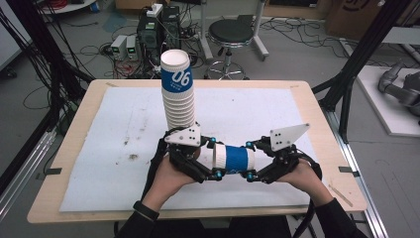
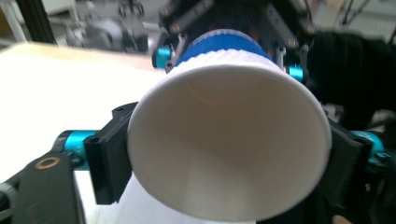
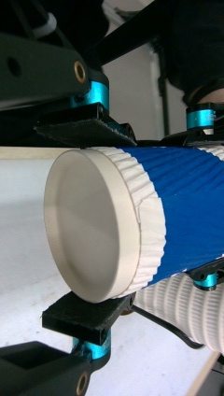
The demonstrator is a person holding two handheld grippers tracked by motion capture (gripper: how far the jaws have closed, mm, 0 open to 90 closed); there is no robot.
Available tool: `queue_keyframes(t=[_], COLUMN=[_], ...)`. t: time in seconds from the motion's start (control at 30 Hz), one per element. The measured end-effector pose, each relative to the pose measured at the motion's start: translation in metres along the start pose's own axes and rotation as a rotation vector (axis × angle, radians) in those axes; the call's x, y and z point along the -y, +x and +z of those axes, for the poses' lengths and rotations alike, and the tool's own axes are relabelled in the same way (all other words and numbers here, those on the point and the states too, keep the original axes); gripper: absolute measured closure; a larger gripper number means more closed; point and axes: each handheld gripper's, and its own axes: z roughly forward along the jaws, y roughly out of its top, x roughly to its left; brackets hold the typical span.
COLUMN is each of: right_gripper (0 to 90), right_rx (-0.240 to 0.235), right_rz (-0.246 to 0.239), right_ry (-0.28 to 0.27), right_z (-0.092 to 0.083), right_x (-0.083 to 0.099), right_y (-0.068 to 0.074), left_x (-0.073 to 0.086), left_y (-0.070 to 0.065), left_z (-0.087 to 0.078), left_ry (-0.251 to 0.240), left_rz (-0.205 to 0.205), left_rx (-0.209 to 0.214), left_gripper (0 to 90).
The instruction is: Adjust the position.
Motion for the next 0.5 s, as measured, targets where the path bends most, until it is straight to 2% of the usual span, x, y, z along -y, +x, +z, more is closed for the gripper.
queue_keyframes(t=[0.07, 0.13, 0.17, 0.2, 0.27, 0.33, 0.43, 0.5], right_gripper=[29.7, 29.7, 29.7, 29.7, 29.7, 29.8, 29.8, 29.8], right_rx=[-0.015, -0.012, -0.016, -0.016, -0.029, -0.039, -0.045, -0.045], right_rz=[0.027, 0.033, 0.042, 0.042, 0.055, 0.058, 0.065, 0.065], right_ry=[-0.041, -0.071, -0.106, -0.106, -0.149, -0.167, -0.191, -0.197], right_z=[-0.0011, -0.0032, -0.0061, -0.0061, -0.009, -0.0094, -0.0075, -0.0059], right_x=[0.0017, 0.0033, 0.0041, 0.0041, 0.0045, 0.0046, 0.0045, 0.005], right_y=[-0.0012, -0.003, -0.0041, -0.0041, -0.0049, -0.0055, -0.0054, -0.0049], left_x=[0.002, 0.005, 0.0065, 0.0077, 0.0093, 0.0087, 0.0076, 0.0071], left_y=[0.0014, 0.0027, 0.0033, 0.0039, 0.0053, 0.0061, 0.0058, 0.005], left_z=[-0.0012, -0.0023, -0.0027, -0.0026, -0.0022, -0.0009, -0.0002, -0.001], left_ry=[-0.046, -0.087, -0.103, -0.116, -0.158, -0.187, -0.204, -0.202], left_rz=[-0.026, -0.046, -0.054, -0.063, -0.084, -0.095, -0.101, -0.081], left_rx=[0.002, -0.006, -0.007, -0.004, 0.012, 0.03, 0.037, 0.039], left_gripper=[14.7, 10.3, 7.6, 7.6, 7.5, 7.5, 7.6, 12.1])
